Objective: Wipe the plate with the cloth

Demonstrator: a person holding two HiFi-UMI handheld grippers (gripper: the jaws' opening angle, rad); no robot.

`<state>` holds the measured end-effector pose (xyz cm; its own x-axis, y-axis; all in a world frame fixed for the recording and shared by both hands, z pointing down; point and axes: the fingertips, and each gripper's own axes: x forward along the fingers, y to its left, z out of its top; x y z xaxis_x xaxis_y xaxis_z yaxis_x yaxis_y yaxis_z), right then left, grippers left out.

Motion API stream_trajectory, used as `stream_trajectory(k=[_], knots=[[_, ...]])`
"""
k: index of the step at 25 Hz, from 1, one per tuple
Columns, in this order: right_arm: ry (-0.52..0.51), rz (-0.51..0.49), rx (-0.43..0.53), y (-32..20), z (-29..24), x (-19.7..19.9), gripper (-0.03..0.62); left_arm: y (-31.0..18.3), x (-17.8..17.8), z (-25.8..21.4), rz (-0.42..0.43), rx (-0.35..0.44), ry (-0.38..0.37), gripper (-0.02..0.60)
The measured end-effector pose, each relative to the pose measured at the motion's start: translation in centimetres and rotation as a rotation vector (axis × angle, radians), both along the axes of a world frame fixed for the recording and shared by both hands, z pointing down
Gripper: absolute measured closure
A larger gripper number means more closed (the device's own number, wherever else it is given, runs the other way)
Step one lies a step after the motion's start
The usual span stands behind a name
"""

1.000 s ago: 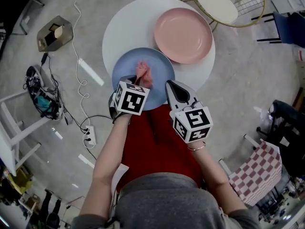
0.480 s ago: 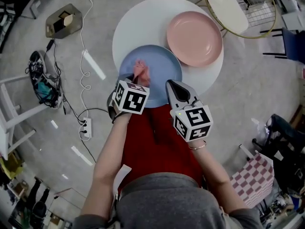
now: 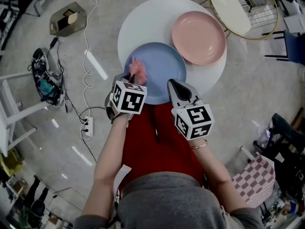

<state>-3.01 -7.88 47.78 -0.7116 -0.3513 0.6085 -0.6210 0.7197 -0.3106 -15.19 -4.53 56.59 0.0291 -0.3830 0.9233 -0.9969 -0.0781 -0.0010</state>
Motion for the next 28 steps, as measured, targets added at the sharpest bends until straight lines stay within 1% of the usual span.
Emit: stream_trajectory(k=[4, 9, 13, 15, 18, 21, 23, 26, 28], knots=[[-0.001, 0.026, 0.016, 0.8, -0.5, -0.2, 0.565, 0.9, -1.6, -0.7, -0.018, 0.023, -0.014, 0.548], [0.010, 0.099, 0.040, 1.4, -1.1, 0.9, 0.565, 1.2, -3.3, -2.8, -0.026, 0.099, -0.027, 0.548], [0.022, 0.173, 0.062, 2.0, -1.6, 2.7, 0.565, 0.9, -2.7, -4.4, 0.004, 0.147, 0.012, 0.548], [0.024, 0.215, 0.074, 2.4, -1.9, 3.8, 0.565, 0.6, -1.6, -4.9, 0.027, 0.170, 0.044, 0.548], [0.028, 0.284, 0.088, 2.8, -2.3, 5.5, 0.565, -0.2, 0.7, -5.4, 0.092, 0.199, 0.085, 0.548], [0.042, 0.318, 0.092, 3.2, -2.6, 7.2, 0.565, -0.6, 4.2, -5.7, 0.171, 0.210, 0.115, 0.548], [0.048, 0.333, 0.084, 3.5, -2.6, 8.6, 0.565, -0.9, 6.9, -6.1, 0.206, 0.222, 0.148, 0.548], [0.046, 0.358, 0.072, 3.8, -2.5, 10.5, 0.565, -1.7, 10.8, -6.9, 0.233, 0.255, 0.212, 0.548], [0.041, 0.365, 0.070, 3.9, -2.6, 11.2, 0.565, -2.3, 12.6, -7.1, 0.230, 0.263, 0.260, 0.548]])
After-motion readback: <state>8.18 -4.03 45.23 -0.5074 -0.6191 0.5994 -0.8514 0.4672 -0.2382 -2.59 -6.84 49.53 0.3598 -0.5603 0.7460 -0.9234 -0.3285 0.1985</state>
